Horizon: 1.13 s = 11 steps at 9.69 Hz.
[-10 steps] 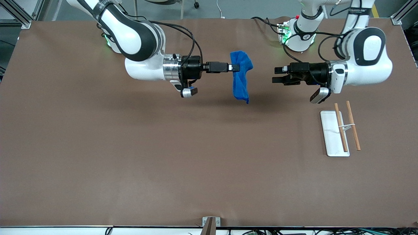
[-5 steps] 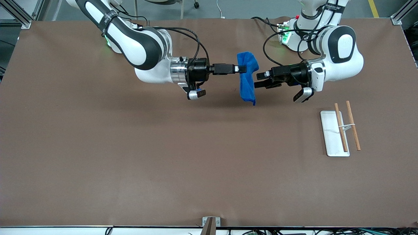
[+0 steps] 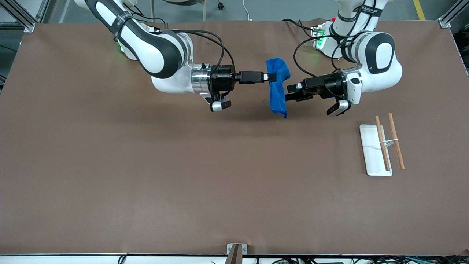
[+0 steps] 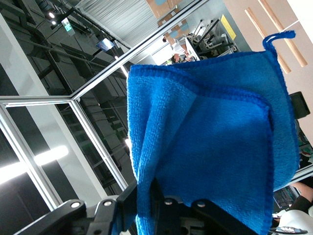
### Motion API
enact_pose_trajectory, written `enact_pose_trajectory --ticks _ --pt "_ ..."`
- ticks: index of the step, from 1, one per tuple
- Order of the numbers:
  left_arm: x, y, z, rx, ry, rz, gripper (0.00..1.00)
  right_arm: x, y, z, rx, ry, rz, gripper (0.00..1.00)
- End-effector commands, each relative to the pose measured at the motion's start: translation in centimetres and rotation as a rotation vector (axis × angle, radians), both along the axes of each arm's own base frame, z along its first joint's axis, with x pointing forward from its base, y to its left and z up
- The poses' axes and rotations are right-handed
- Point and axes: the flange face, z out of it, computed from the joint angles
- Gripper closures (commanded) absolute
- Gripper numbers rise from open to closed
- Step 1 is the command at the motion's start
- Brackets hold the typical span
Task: Right arm passes towel to left arm to hang
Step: 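Close the left gripper on the towel's edge beside the right gripper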
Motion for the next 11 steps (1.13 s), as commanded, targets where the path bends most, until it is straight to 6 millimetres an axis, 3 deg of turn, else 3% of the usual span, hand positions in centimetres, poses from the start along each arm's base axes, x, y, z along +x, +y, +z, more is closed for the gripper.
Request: enact_pose_trajectory --ticks 1,5,6,7,8,9,11 --pt "-0.4 -0.4 -2.3 -0.003 0.027 0.030 0.05 -0.1 0.3 0.3 0.021 -0.004 -0.016 1.00" --pt "-0.8 -1.7 -3.2 -0.022 0.059 0.023 0.05 -0.3 0.5 0.3 0.021 -0.006 -0.013 1.00" --pt "-0.7 -1.6 -3.0 -0.022 0.055 0.024 0.22 -0.3 0.5 0.3 0.021 -0.006 -0.013 1.00" --pt "-0.6 -1.6 -2.9 -0.024 0.054 0.024 0.61 -0.3 0.5 0.3 0.021 -0.006 -0.013 1.00" --pt "-0.6 -1.6 -2.8 -0.024 0.050 0.026 0.91 -0.3 0.5 0.3 0.021 -0.006 -0.013 1.00" --pt "-0.4 -1.4 -2.6 -0.023 0.044 0.032 1.00 -0.3 0.5 0.3 0.021 -0.006 -0.013 1.00" --pt "-0.2 -1.2 -2.2 -0.021 0.033 0.037 1.00 -0.3 0.5 0.3 0.021 -0.006 -0.013 1.00"
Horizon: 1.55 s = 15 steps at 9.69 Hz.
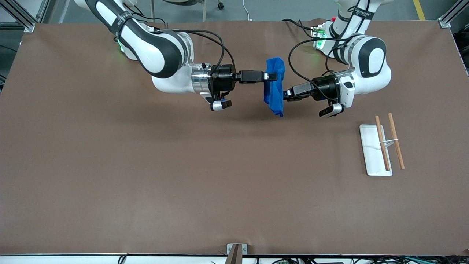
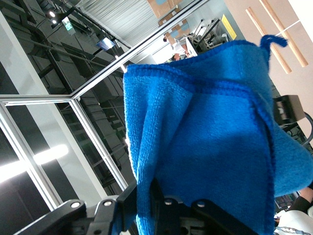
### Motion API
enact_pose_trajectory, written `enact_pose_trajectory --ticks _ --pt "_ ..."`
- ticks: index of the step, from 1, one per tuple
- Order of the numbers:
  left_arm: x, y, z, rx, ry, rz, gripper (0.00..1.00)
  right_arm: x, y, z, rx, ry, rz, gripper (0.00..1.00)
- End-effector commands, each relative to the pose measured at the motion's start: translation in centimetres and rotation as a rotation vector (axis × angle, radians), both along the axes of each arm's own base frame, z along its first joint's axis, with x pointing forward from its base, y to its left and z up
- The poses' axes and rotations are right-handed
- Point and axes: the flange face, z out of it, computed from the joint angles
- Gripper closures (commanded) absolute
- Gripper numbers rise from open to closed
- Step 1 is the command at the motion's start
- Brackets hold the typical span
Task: Right arm passes towel to left arm to hang
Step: 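Close the left gripper on the towel's edge beside the right gripper, then open the right gripper while the left gripper pulls the towel away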
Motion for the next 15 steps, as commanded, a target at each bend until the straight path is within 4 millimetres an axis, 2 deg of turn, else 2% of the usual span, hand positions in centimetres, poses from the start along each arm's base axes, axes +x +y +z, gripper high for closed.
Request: enact_pose_trajectory --ticks 1,3,4,5,6,7,9,11,12,13,15 --pt "0.1 0.3 -1.1 0.020 -0.004 0.028 1.00 -0.2 0.4 0.3 0.020 -0.001 -0.013 1.00" --pt "0.3 0.6 -0.7 0.031 -0.017 0.026 1.00 -0.2 0.4 0.3 0.019 0.001 -0.014 1.00" --pt "0.5 0.9 -0.6 0.057 -0.027 0.003 1.00 -0.1 0.3 0.3 0.019 0.001 -0.015 0.97" --pt "0.7 1.4 -0.5 0.081 -0.023 -0.017 1.00 -0.1 0.1 0.0 0.002 -0.002 -0.021 0.67" --pt "0.8 1.4 -0.3 0.098 -0.011 -0.037 1.00 0.1 -0.4 -0.3 -0.035 -0.003 -0.044 0.01" --pt "0.8 1.5 -0.2 0.142 -0.028 -0.080 1.00 0.6 -1.2 -0.9 -0.130 -0.018 -0.089 0.00" --pt "1.3 3.2 -0.3 0.291 -0.066 -0.191 1.00 1.5 -2.9 -1.7 -0.268 -0.133 -0.079 0.00" --pt "3.2 7.6 1.0 0.479 -0.073 -0.256 1.00 4.7 -7.4 -3.4 -0.401 -0.258 -0.061 0.00" --pt "3.9 10.0 1.4 0.575 -0.086 -0.282 1.00 6.1 -9.4 -4.2 -0.467 -0.318 -0.047 0.00" --pt "4.5 13.3 2.0 0.681 -0.107 -0.305 1.00 7.5 -11.9 -5.9 -0.521 -0.344 -0.031 0.00" --pt "4.9 21.8 2.5 0.851 -0.099 -0.351 1.00 10.7 -18.1 -8.2 -0.602 -0.423 0.083 0.00"
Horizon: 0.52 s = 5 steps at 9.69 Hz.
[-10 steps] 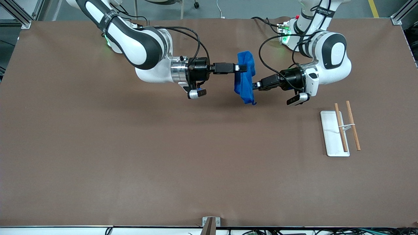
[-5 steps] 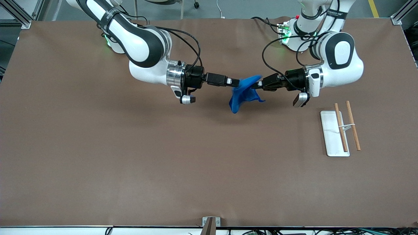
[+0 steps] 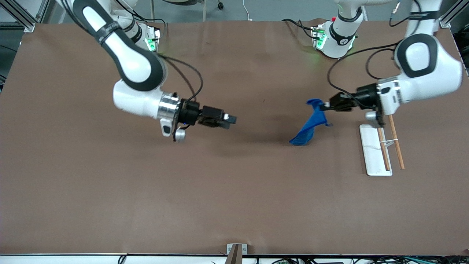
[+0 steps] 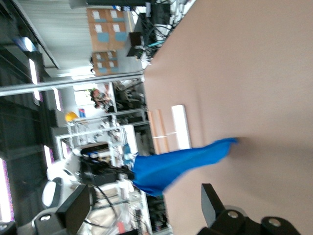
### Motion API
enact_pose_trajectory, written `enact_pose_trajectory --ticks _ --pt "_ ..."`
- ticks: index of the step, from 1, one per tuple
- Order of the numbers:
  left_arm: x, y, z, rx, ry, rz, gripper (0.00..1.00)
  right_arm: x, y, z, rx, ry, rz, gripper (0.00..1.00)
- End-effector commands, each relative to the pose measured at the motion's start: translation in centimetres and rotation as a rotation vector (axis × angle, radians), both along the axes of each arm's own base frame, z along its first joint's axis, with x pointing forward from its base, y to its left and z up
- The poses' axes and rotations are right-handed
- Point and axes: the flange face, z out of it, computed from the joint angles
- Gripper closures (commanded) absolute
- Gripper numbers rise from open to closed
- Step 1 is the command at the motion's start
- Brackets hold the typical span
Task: Right arm passes towel to left arm to hang
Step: 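Drape the towel over the wooden dowels with the left gripper and release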
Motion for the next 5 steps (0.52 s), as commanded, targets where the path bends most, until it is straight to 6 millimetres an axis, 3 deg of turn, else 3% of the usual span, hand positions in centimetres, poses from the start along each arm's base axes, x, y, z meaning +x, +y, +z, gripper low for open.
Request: enact_pose_trajectory --ticks 1,2,3,5 --pt "-0.2 8.5 -0.9 0.100 0.043 0.022 1.00 2.2 -6.6 -1.7 -0.127 -0.034 0.107 0.00" --pt "0.1 11.2 -1.2 0.126 0.053 0.055 1.00 3.3 -10.6 -2.5 -0.223 -0.053 0.190 0.00" --pt "0.9 14.5 -1.9 0.164 0.071 0.097 1.00 3.7 -13.1 -2.6 -0.316 -0.037 0.261 0.00" --pt "2.6 23.5 -0.7 0.262 0.037 0.199 1.00 4.4 -19.4 -2.0 -0.531 0.018 0.336 0.00"
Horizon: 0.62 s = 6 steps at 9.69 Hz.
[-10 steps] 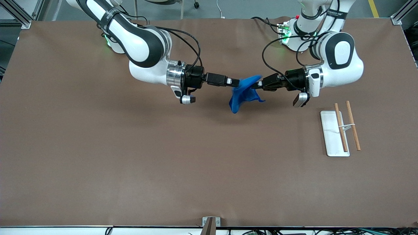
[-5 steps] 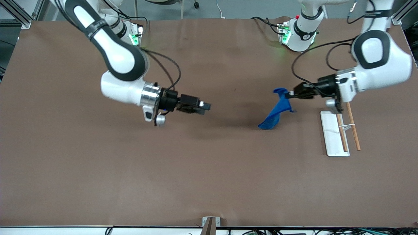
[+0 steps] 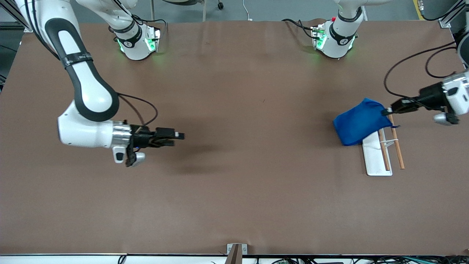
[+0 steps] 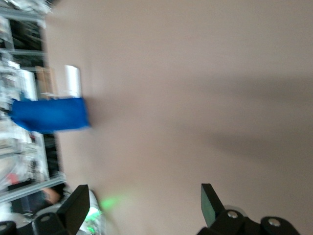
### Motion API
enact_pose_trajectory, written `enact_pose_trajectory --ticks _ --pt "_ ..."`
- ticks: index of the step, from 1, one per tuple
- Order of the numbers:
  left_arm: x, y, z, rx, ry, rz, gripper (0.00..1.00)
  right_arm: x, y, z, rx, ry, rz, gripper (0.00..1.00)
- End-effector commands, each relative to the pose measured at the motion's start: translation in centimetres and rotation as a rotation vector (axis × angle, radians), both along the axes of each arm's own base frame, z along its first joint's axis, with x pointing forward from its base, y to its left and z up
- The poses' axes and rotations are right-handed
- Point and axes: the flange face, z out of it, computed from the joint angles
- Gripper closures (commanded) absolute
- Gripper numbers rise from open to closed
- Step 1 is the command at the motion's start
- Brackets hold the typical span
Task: Right arm passes towel to left arm to hang
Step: 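Drape the towel over the wooden dowels with the left gripper and release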
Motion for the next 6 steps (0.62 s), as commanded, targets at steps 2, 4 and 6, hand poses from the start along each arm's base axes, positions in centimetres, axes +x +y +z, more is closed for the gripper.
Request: enact_pose_trajectory --ticks 2,4,6 --pt "3.3 9.1 -1.3 0.131 -0.004 0.042 1.00 0.6 -9.8 4.3 -0.312 -0.048 0.013 0.00" --pt "3.4 10.7 -3.3 0.194 0.028 -0.017 1.00 0.3 -13.9 7.2 -0.464 -0.031 -0.014 0.00" --pt "2.4 13.5 -4.8 0.217 0.029 -0.057 0.97 -0.6 -16.6 12.1 -0.661 -0.035 -0.163 0.00"
